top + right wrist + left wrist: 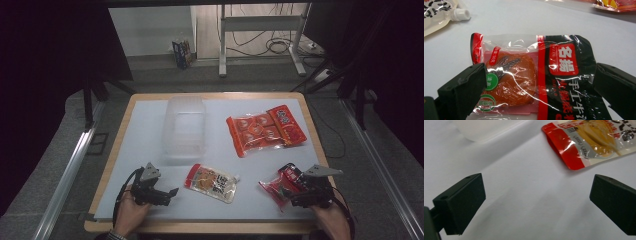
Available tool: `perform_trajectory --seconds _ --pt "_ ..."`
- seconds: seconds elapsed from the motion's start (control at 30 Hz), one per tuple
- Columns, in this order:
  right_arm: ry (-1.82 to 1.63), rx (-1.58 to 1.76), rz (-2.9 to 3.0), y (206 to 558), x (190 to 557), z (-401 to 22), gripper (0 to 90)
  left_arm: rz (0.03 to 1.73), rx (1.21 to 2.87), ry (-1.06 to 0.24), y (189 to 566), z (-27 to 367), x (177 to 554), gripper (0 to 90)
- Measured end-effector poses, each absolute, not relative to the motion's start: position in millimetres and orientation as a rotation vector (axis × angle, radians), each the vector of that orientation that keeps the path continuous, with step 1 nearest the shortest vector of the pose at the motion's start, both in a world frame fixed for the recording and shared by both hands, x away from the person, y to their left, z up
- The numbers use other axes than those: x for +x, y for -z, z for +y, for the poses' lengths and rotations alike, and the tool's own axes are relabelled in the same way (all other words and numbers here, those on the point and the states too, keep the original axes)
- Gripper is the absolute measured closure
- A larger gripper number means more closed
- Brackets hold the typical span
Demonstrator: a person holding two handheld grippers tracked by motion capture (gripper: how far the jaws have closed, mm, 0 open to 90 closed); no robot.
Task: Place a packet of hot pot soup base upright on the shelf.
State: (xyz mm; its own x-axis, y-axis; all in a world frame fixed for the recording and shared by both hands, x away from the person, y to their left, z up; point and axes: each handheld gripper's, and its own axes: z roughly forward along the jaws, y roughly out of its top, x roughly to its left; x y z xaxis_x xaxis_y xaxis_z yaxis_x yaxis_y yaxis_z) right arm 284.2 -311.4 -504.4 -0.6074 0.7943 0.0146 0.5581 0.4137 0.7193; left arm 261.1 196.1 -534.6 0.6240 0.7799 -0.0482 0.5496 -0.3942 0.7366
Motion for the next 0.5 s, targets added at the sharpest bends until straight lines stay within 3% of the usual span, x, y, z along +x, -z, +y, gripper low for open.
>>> perform_trajectory --seconds 0.5 --pt "-0.978 1.160 2.354 504.7 284.1 -308.7 0.0 0.934 2.176 -0.414 538.1 186.0 260.6 0.0"
